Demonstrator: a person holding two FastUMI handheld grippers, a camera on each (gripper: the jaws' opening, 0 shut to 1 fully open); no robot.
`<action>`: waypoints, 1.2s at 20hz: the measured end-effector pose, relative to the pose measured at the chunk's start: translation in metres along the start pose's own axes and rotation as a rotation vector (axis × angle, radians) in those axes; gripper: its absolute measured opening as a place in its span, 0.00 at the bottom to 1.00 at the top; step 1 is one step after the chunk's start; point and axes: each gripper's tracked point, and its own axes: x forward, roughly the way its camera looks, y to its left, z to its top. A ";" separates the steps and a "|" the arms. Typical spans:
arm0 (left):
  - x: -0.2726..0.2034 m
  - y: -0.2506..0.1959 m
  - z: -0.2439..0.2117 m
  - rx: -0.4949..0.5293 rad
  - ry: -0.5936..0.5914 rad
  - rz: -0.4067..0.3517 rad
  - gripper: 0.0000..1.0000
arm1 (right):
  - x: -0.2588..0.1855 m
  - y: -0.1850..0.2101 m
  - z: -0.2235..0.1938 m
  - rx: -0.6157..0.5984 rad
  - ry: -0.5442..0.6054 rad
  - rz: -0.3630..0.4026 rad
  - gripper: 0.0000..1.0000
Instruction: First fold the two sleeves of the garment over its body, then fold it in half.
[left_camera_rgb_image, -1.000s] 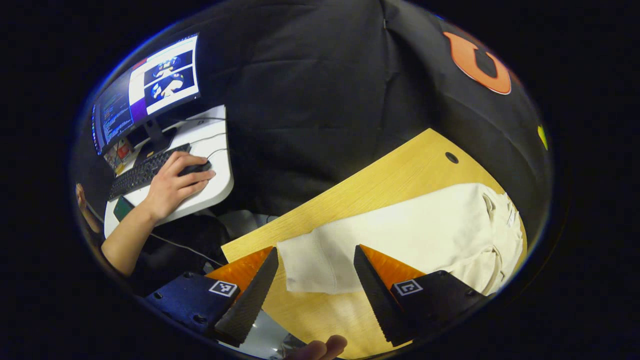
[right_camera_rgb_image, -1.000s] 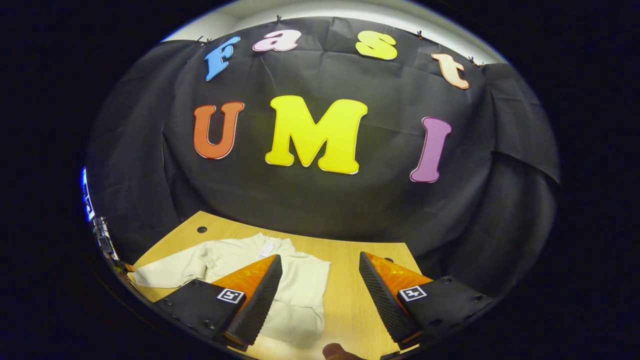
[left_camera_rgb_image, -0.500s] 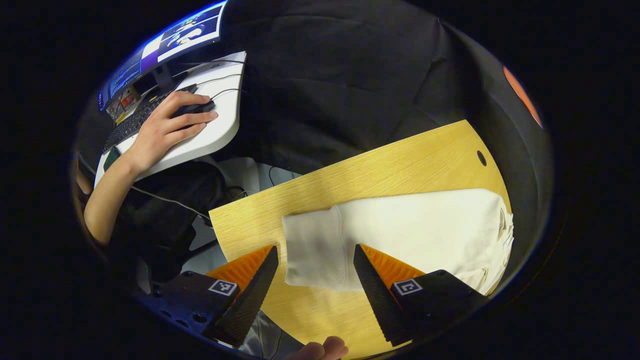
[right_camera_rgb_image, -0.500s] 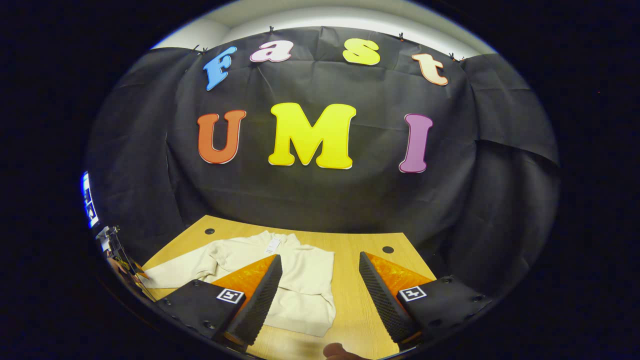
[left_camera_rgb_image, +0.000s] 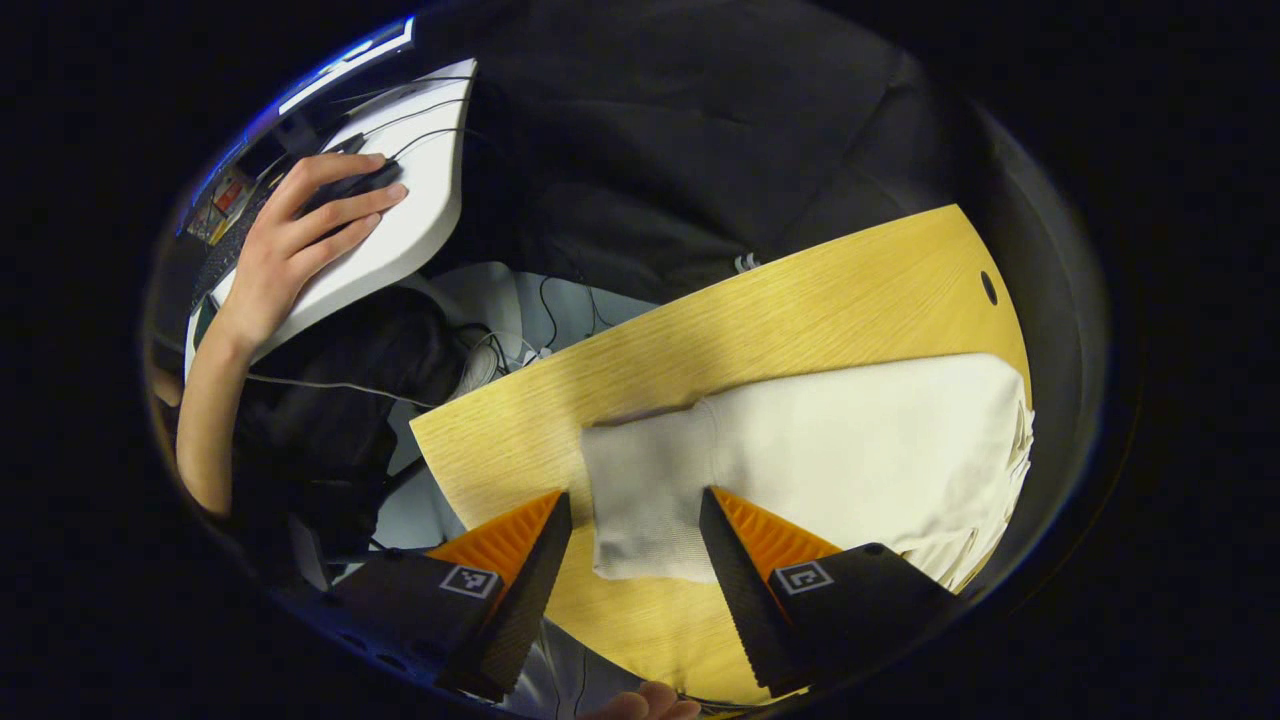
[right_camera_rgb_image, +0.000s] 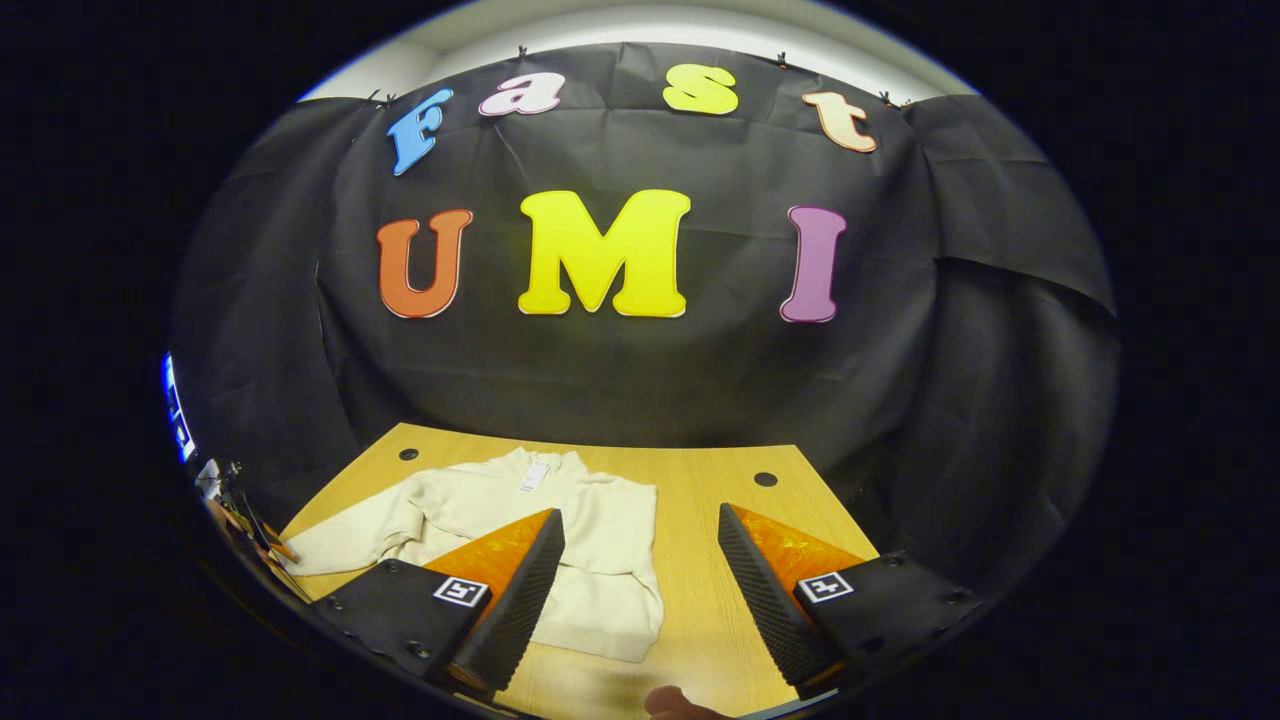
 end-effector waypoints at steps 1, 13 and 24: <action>0.001 0.000 0.000 -0.008 0.022 0.011 0.84 | 0.000 -0.003 -0.003 0.001 0.003 -0.001 0.96; 0.003 -0.024 0.002 -0.003 0.135 -0.030 0.19 | -0.001 -0.051 -0.028 0.080 0.040 -0.044 0.96; -0.039 -0.061 0.016 0.198 0.022 0.010 0.03 | 0.021 -0.062 -0.030 0.106 0.063 0.007 0.96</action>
